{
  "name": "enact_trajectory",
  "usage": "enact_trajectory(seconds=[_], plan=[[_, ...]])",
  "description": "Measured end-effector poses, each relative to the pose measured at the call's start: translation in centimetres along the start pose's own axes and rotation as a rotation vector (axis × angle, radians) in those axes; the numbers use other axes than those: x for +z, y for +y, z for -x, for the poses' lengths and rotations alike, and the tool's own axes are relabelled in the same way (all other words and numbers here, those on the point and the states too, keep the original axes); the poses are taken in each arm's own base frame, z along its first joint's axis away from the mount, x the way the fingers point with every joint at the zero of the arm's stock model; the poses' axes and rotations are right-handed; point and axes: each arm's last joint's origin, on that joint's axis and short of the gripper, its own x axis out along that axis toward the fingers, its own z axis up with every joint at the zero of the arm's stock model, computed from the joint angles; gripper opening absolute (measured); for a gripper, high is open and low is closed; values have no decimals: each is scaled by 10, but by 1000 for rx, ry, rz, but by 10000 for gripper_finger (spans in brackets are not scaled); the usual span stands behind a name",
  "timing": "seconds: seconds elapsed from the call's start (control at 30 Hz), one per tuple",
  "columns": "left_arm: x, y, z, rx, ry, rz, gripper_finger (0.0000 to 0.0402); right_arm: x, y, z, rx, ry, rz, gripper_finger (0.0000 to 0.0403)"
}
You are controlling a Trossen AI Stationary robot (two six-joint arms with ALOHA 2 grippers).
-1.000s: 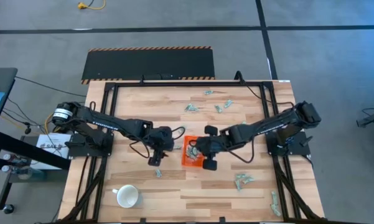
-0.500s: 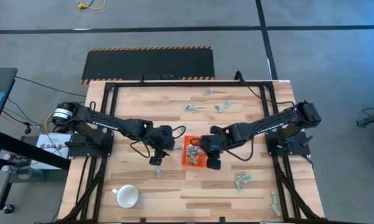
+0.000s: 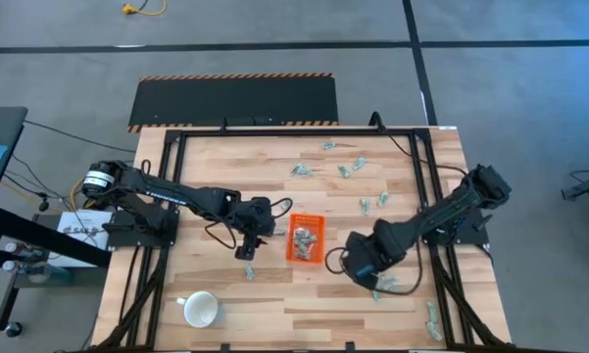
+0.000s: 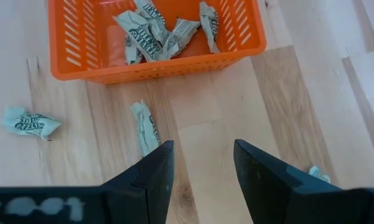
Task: Pick and place Stevia / Truvia into bins
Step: Put the stevia packet into the orange bin
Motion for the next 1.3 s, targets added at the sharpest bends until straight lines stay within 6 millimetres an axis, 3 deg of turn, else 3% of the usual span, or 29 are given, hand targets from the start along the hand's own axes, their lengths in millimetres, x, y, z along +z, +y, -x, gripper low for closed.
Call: enact_trajectory(seconds=[0.57,0.9,1.3], plan=[[0,0,0,0,-1,-68,155,-54,37,-7,-49,-18,92,170],[0,0,0,0,-3,-78,155,-49,51,-45,-167,58,205,198],[0,0,0,0,-3,-77,155,-30,52,-76,-173,185,270,186]])
